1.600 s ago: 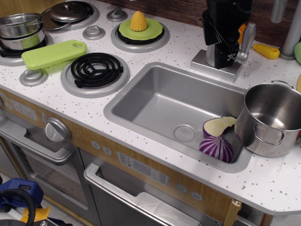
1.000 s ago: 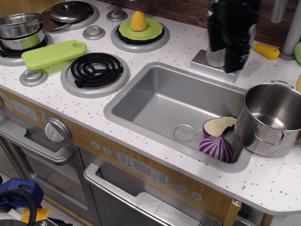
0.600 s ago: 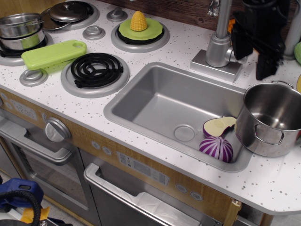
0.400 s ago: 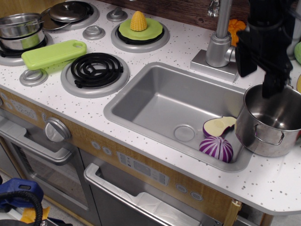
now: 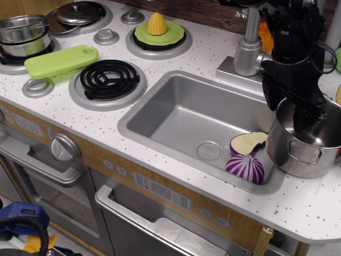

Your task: Put pot in sink

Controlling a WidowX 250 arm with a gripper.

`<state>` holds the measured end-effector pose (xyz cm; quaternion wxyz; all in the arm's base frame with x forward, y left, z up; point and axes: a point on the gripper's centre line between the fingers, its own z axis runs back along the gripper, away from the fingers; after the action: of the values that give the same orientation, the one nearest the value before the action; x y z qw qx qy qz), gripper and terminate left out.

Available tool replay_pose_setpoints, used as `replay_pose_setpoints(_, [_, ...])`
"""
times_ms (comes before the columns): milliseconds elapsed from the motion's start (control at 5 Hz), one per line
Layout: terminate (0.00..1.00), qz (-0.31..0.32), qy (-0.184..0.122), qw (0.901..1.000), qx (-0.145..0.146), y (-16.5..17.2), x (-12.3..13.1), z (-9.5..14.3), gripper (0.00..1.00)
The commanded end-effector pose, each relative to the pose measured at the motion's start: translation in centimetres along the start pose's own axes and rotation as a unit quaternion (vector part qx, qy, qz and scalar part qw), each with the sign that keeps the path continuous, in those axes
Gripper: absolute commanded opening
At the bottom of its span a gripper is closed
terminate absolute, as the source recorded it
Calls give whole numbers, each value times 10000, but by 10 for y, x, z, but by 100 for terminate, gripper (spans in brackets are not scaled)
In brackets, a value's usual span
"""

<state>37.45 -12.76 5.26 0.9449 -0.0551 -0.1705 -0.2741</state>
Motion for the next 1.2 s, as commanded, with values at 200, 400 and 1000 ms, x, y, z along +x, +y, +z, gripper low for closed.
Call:
replay_pose_setpoints(200, [0,-98,-359,9993,62,8,11,15,0])
replay_pose_setpoints(400, [0,-107,-358,9993,49,9,12,14,0])
replay_pose_setpoints(1000, [0,-1460,624,9863,439,87,11,71,0])
